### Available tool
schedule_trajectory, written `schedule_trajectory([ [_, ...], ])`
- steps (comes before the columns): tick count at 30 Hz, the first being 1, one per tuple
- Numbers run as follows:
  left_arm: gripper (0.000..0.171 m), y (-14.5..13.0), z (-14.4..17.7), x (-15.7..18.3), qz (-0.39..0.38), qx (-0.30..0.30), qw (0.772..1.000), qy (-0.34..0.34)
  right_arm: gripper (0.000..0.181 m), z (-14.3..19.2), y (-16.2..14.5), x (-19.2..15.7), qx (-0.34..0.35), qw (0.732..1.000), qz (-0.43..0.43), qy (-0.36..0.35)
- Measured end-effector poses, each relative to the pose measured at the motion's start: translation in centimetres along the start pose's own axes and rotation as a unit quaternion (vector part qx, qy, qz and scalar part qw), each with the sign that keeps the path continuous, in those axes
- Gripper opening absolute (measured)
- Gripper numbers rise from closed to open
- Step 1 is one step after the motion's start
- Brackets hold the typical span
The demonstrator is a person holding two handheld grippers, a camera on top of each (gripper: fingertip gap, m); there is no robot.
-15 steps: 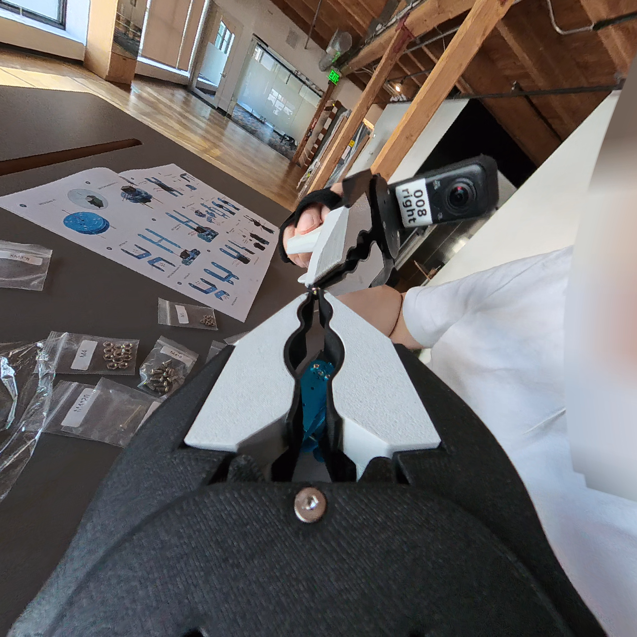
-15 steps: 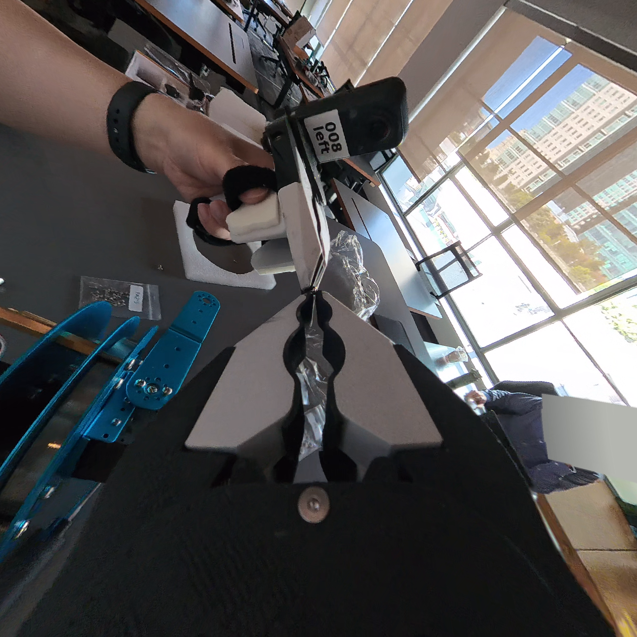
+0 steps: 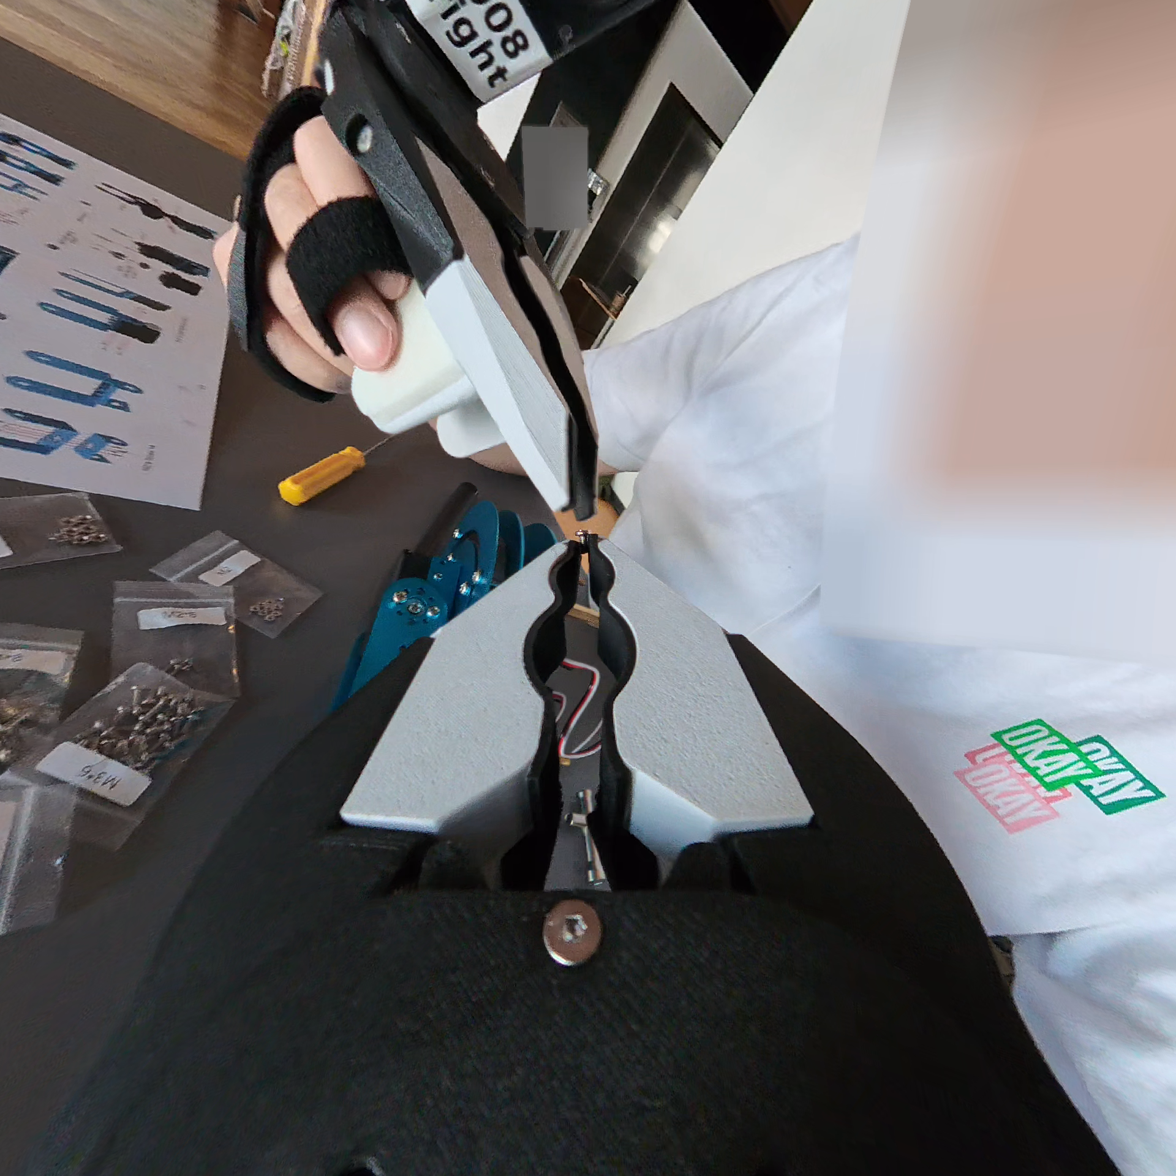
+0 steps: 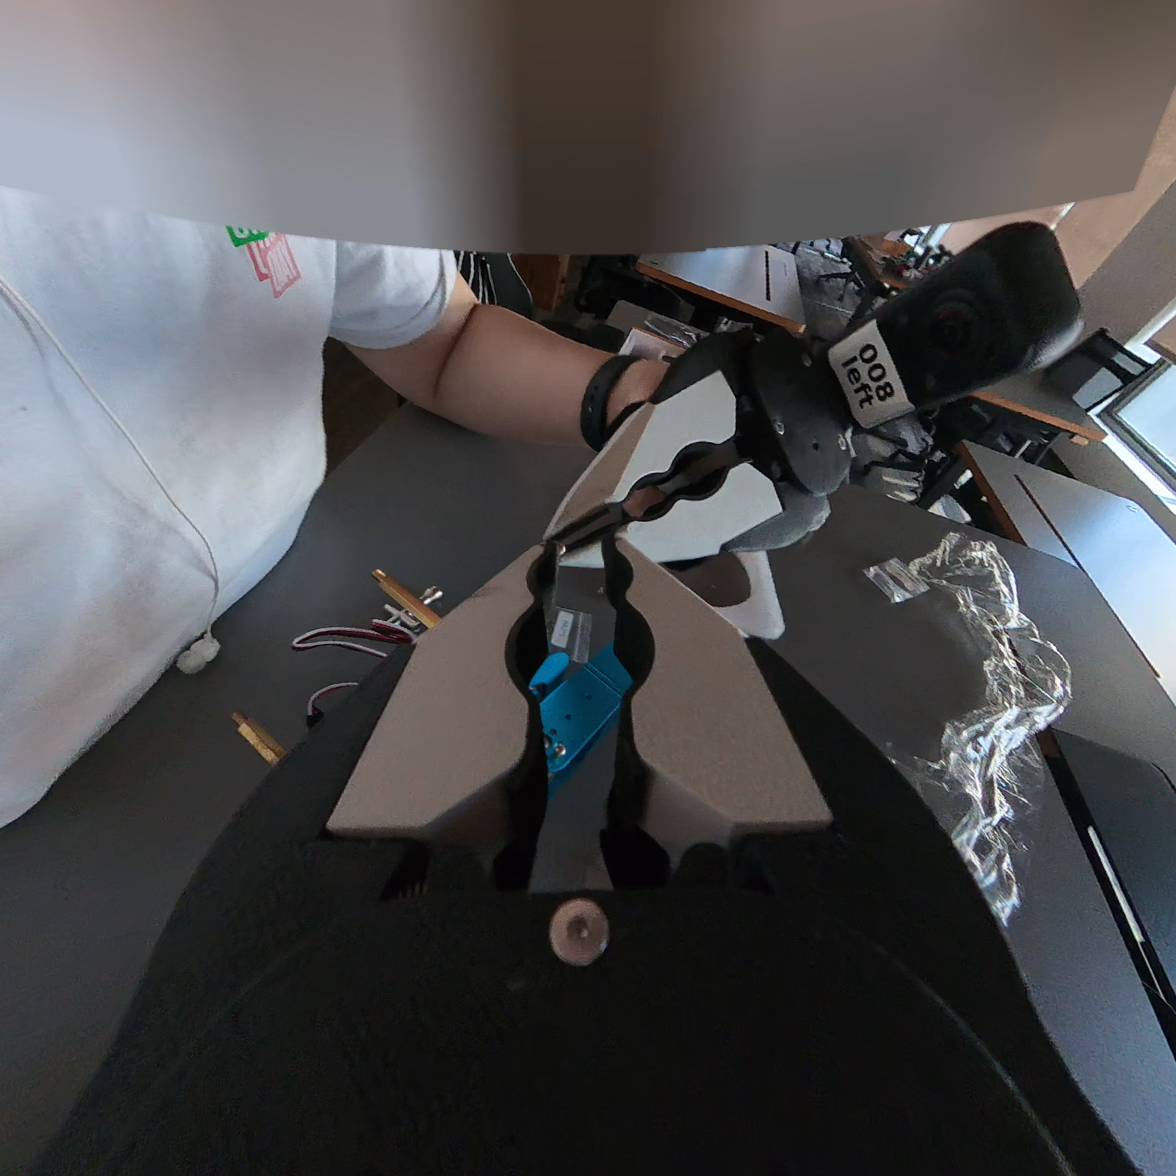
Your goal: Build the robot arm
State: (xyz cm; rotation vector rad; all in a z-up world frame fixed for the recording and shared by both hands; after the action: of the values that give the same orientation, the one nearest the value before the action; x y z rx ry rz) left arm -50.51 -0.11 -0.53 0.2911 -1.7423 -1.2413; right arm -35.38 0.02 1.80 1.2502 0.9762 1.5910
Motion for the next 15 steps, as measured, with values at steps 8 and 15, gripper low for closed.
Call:
schedule_trajectory([
  [8, 0.0, -0.06, -0.69, 0.11, 0.008, -0.004, 1.0, -0.023, 0.009, -0.26, 0.65, -1.15, -0.016, 0.998, 0.001, 0.057],
  [15, 0.0, -0.05, -0.93, 0.19, 0.007, -0.005, 1.0, -0.027, 0.007, -0.42, 1.03, -1.15, -0.034, 0.998, 0.022, 0.051],
])
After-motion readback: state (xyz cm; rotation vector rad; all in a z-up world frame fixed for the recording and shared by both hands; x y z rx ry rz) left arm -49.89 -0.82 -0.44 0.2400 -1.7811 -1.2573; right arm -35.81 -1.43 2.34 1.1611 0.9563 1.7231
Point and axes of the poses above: each gripper's, where its closed fingertips meet, z back along the fingers, y out of its top, x = y × z across the jaws, the point moved 9 cm from there along z, back along the fingers, and after that the axes turned 15 degrees about -y, right-handed, at the moved point
